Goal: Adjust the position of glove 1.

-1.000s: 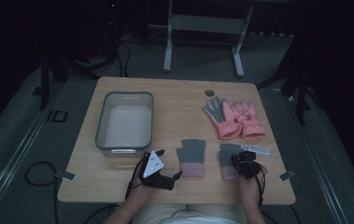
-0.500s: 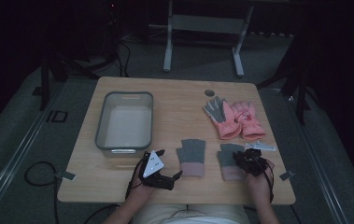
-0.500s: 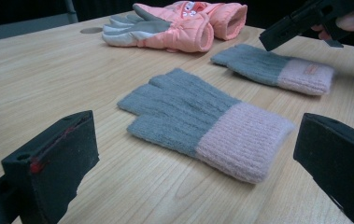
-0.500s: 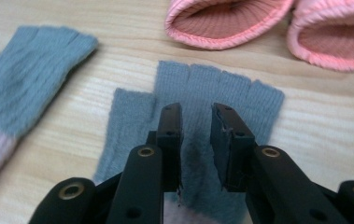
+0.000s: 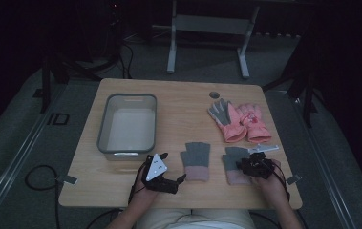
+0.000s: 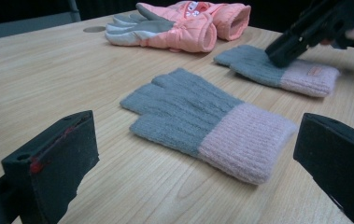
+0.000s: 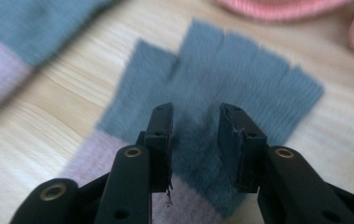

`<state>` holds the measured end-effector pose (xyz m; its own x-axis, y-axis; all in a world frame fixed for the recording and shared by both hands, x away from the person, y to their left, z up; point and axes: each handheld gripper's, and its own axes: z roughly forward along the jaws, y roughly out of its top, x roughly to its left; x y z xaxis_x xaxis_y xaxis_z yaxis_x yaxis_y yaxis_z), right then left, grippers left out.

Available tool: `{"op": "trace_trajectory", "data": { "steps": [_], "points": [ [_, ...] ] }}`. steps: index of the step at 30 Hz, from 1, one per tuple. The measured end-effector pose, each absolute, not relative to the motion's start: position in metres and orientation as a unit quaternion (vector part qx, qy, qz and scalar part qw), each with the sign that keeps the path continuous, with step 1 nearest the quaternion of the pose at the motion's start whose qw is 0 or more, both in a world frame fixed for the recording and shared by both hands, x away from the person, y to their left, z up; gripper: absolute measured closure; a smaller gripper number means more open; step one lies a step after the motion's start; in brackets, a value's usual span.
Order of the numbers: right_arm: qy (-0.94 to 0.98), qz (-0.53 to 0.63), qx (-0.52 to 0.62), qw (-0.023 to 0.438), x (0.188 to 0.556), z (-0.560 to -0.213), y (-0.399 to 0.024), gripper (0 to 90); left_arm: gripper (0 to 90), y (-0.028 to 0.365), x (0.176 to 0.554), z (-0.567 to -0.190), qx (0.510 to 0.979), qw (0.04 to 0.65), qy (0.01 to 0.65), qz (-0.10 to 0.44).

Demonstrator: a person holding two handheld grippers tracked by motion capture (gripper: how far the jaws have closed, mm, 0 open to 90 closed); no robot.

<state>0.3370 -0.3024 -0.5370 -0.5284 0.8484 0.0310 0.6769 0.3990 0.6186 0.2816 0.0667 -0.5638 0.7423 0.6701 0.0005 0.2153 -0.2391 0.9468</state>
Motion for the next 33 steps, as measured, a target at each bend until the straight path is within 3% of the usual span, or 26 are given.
{"op": "trace_trajectory", "data": {
  "steps": [4,13,16,33],
  "points": [
    [0.816,0.301,0.469,0.153,0.335,-0.54,-0.302,67.7,0.0,0.067,0.281,-0.564,0.758,0.545,0.291,0.211],
    [0.799,0.293,0.489,0.19,0.328,-0.543,-0.294,83.0,0.0,0.067,0.281,-0.564,0.758,0.545,0.291,0.211],
    [0.787,0.299,0.513,0.169,0.33,-0.54,-0.296,84.9,0.0,0.067,0.281,-0.564,0.757,0.546,0.291,0.21],
    [0.771,0.368,0.475,0.212,0.329,-0.458,-0.256,85.3,0.0,0.067,0.281,-0.564,0.758,0.545,0.288,0.212]
  ]
}}
